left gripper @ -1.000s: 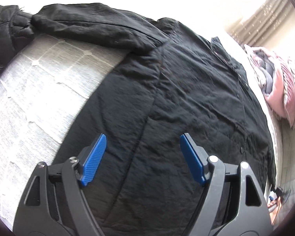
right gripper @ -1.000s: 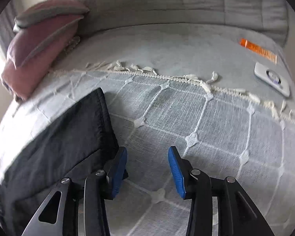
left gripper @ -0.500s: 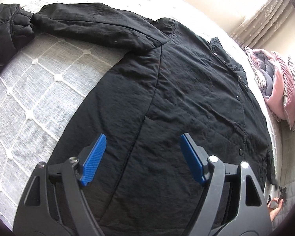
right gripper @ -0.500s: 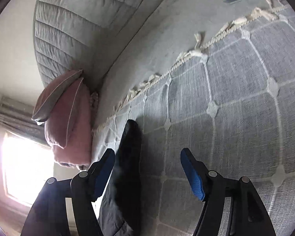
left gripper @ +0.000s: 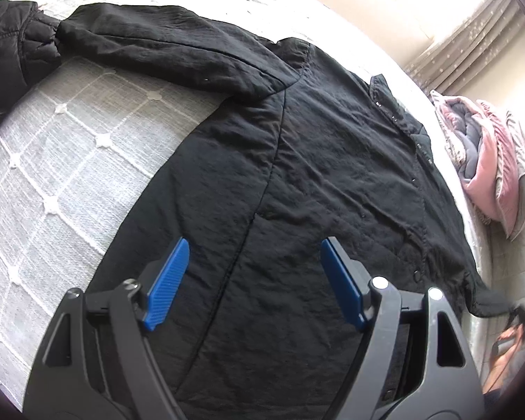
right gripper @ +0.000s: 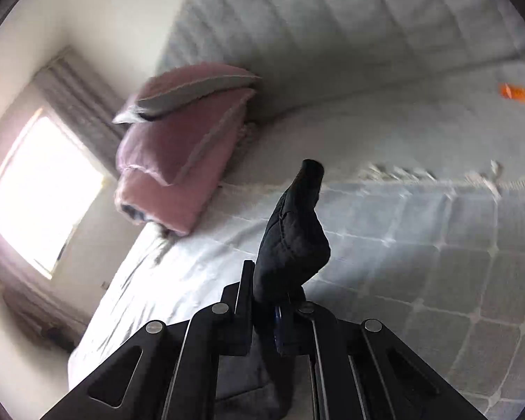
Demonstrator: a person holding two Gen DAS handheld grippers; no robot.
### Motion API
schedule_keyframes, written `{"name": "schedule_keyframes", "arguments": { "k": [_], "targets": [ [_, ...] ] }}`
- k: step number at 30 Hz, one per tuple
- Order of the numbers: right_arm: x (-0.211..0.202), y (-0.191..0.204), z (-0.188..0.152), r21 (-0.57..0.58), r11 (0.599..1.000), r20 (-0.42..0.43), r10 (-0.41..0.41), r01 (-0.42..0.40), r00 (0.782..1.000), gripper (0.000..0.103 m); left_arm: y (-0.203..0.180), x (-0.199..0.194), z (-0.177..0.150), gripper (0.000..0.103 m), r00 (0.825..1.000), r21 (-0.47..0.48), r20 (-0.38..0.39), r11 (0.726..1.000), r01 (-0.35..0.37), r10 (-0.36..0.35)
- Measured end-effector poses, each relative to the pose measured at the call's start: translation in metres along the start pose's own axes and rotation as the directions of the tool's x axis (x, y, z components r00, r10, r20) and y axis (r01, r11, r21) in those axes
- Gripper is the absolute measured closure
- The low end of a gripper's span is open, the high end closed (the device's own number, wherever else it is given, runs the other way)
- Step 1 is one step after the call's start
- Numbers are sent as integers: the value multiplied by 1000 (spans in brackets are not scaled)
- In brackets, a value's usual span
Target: Fold large clothes
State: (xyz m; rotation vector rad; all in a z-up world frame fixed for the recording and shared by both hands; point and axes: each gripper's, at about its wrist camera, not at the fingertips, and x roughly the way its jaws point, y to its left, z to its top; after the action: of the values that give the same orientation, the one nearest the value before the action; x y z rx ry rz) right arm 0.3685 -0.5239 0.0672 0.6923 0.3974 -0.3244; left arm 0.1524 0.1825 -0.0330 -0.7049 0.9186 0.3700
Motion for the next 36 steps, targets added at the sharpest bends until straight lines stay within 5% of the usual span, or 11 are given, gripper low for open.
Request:
{"name": "schedule_keyframes", "arguments": {
  "k": [4, 7, 12, 16, 20, 24, 31, 33, 36],
  "targets": [
    [-33, 121, -35, -218, 950, -15, 226, -224, 974, 95, -2, -2, 0, 25, 1000, 8, 4, 1000, 8, -8],
    [-47, 214, -101, -397, 851, -105, 330, -344, 938, 95, 3, -3, 2, 25, 1000, -10, 4, 1000, 12, -12],
    [-36, 310, -239, -536, 703, -322, 340, -466, 884, 95, 19, -7, 11, 25, 997, -73, -14, 995, 73, -74],
    [-12, 329, -347, -565, 643, -485, 248, -517, 839, 95, 28, -10, 16, 25, 994, -93, -14, 990, 102, -104],
    [13, 309, -405, -599, 619, -567, 120, -508, 815, 95, 33, -10, 18, 25, 992, -122, -26, 985, 119, -123],
    [35, 292, -420, -606, 593, -637, 38, -531, 770, 93, 31, -10, 17, 25, 989, -124, -35, 983, 137, -142],
    [14, 295, -424, -646, 497, -657, 26, -579, 754, 90, 28, -11, 17, 25, 987, -121, -30, 981, 152, -156],
    [11, 293, -430, -639, 500, -667, 18, -585, 745, 84, 26, -10, 17, 25, 986, -109, -32, 981, 158, -162],
    [-1, 293, -427, -591, 491, -710, 61, -640, 702, 71, 25, -9, 17, 25, 987, -108, -31, 982, 154, -158]
  ]
}}
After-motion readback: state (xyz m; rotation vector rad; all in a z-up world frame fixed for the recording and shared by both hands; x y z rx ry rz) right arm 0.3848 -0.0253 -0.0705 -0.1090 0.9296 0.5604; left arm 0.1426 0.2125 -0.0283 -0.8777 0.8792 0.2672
